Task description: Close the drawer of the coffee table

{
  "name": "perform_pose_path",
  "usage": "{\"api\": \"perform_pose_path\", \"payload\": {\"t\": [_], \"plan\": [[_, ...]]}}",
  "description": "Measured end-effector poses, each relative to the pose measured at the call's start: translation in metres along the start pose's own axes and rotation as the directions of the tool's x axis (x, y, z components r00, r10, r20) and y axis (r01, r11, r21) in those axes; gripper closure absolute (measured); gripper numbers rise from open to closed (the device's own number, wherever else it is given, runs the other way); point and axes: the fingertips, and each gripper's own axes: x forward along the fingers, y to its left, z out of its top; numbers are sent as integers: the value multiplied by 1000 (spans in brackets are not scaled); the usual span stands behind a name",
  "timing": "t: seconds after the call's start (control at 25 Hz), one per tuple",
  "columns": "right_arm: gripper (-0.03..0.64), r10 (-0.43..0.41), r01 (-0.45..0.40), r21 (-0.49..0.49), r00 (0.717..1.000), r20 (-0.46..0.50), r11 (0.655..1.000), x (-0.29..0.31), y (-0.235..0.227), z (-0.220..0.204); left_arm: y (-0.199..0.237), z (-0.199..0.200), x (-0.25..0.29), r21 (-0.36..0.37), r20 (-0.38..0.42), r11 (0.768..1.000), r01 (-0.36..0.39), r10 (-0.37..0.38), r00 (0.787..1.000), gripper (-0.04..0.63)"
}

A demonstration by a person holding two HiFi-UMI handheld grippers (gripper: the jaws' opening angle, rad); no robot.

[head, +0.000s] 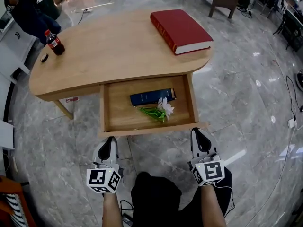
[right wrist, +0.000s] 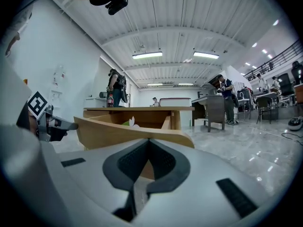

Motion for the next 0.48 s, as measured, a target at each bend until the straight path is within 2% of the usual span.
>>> {"api": "perform_pose_path", "payload": {"t": [0.24, 0.48], "plan": [[601, 8, -8, -6, 1000, 5, 1000, 21, -3, 13, 11, 18, 19, 1, -4, 1000, 4, -4, 1000, 586], [601, -21, 21, -1, 999, 46, 1000, 46, -14, 40, 15, 47, 39, 1, 37, 999, 35, -35, 999, 586]]}}
